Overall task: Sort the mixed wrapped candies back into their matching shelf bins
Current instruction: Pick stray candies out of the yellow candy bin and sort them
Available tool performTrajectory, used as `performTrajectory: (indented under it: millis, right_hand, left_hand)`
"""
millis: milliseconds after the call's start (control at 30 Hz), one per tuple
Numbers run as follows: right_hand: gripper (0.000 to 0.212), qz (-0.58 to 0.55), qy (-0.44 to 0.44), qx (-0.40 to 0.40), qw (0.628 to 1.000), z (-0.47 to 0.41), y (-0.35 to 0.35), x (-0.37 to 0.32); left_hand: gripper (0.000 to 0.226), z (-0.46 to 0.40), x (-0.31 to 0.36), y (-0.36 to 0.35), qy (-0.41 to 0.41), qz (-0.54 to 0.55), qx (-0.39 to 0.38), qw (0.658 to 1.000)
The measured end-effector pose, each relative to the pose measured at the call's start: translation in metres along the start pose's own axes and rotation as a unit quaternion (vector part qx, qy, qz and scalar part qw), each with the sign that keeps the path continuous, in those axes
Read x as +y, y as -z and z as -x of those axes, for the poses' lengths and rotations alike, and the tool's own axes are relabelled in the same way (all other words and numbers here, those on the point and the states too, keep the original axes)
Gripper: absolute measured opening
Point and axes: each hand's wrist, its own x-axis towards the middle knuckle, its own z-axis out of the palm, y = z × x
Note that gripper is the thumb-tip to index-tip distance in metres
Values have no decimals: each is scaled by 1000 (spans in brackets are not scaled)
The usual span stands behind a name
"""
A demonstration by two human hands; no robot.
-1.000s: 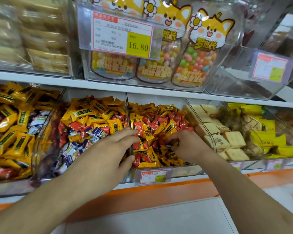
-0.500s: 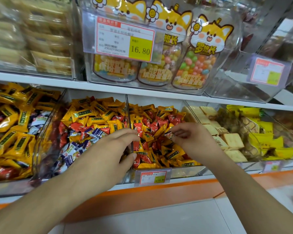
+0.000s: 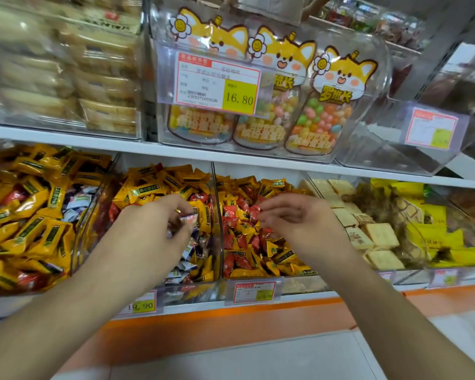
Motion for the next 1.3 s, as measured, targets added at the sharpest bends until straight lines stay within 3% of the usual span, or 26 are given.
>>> performTrajectory:
  millis: [67,133,300,400,533,700,1100,1300]
  right_hand:
    - [20,57,3,23,998,-8,10,21]
    - [23,108,6,14,994,-13,12,39]
    - [21,257,18,-137,956,-20,-6,65]
    - [21,336,18,-114,935,-26,-3,71]
    - [20,370,-10,-96,924,-34,10,72]
    - [33,393,-8,-117,912,-31,16,71]
    - [26,390,-12,-117,913,-43,4,89]
    - [41,416,-27,-143,897,-48,2,93]
  left_hand:
    - [48,1,-7,-4,-30,-79,-10,996]
    - [59,3,-4,-9,-93,-83,-29,992]
    - [56,8,12,-31,-180,-64,-113,975]
    - [56,7,7,-38,-185,-72,-118,973]
    - [53,5,3,-41,-194,-60,-93,975]
    - [54,6,9,-43,-192,-46,-89,976]
    - [57,8,12,-35,-191,-55,-110,974]
    - [57,8,12,-35,-188,-66,-113,973]
